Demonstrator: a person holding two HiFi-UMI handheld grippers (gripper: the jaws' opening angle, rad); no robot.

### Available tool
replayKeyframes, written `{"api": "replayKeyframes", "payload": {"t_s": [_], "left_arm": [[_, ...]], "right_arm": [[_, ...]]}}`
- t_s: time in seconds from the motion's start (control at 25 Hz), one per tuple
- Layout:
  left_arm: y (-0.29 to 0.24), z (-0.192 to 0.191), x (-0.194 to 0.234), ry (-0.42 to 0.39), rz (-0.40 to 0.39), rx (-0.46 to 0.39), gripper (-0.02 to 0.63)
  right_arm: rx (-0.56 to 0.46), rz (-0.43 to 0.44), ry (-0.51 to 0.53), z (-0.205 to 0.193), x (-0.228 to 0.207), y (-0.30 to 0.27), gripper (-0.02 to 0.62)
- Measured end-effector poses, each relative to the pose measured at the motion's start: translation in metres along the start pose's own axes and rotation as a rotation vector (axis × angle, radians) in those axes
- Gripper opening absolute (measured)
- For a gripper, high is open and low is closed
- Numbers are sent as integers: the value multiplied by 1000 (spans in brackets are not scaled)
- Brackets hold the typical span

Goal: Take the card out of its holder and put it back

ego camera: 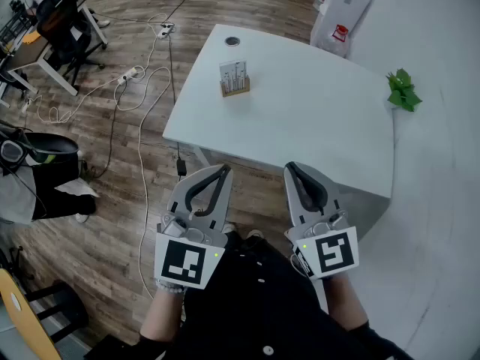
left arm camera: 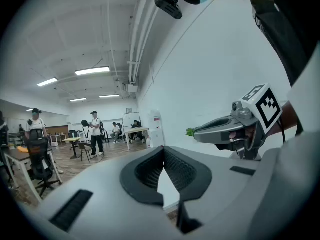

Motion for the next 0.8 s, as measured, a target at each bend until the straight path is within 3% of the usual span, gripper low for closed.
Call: {"api": "replayKeyframes", "payload": {"t_s": [0.8], "left_arm": [[0,-9,26,-11,-42,-17,15]], "right_arm": [[22,-61,-45,2,12,-16,46]]}}
Point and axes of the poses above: the fingertips, and each gripper's own axes: y backward along the fingers, x to its left, z out of its top, the point moved 3 cm from there along y, backward along the fingers, and after that the axes turned 11 degrees about x, right-handed, at the moved point
